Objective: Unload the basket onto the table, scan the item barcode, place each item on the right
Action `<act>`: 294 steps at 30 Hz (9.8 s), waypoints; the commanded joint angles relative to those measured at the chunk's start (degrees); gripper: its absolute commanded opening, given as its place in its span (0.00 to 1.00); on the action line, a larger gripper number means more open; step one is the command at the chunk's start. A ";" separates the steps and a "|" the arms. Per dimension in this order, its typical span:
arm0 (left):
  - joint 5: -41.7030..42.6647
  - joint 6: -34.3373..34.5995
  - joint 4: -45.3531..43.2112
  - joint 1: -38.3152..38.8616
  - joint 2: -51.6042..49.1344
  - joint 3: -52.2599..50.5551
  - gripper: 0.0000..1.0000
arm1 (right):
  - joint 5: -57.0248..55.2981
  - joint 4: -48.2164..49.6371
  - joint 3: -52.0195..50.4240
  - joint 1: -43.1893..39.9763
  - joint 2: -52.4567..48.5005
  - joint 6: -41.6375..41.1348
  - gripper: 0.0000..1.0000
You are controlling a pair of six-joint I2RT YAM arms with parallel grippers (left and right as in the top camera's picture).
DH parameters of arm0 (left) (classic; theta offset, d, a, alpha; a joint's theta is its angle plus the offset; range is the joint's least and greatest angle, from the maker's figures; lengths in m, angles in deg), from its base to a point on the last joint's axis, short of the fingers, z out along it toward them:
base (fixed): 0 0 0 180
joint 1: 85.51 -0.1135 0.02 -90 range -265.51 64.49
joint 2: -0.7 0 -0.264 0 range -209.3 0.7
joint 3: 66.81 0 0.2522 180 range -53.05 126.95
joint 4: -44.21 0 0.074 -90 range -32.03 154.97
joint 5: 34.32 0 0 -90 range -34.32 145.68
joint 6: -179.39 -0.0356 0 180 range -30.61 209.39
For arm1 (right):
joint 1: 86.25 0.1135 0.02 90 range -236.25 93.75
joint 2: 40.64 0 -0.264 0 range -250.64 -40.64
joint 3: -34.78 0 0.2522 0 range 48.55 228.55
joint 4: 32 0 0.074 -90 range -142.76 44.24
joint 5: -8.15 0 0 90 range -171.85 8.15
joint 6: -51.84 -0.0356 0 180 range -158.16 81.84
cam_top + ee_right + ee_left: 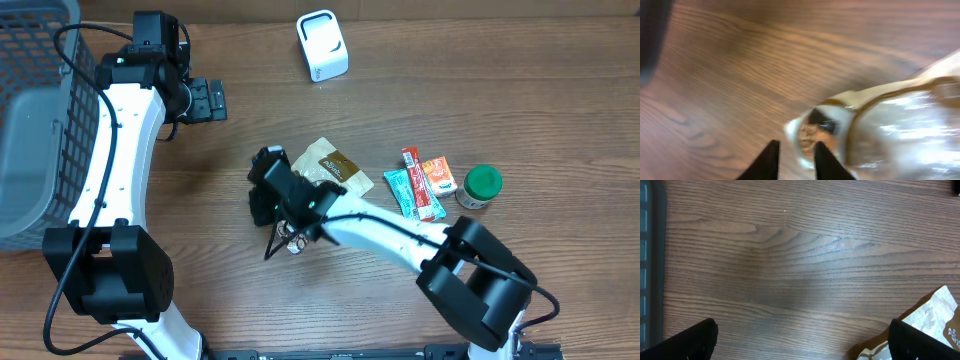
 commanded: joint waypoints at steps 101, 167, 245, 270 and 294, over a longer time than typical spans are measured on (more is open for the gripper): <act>6.05 21.00 -5.01 13.20 1.14 -26.69 0.80 | 6.88 -8.98 -4.02 -16.92 8.11 23.91 0.71; 6.97 4.15 -23.71 16.59 -1.77 -31.32 0.73 | 19.93 -24.63 5.33 -21.27 -7.74 14.10 0.84; 1.29 6.93 -20.46 14.03 0.13 -36.33 1.00 | 27.58 -18.91 4.66 -16.70 -9.35 3.63 0.63; 0.94 6.34 -21.64 10.88 9.77 -25.46 0.99 | 24.06 -15.89 3.50 -21.14 1.40 18.82 0.04; -7.37 3.32 -24.13 -6.27 16.02 -20.35 1.00 | 14.23 -10.19 6.93 -25.55 16.26 35.26 0.03</act>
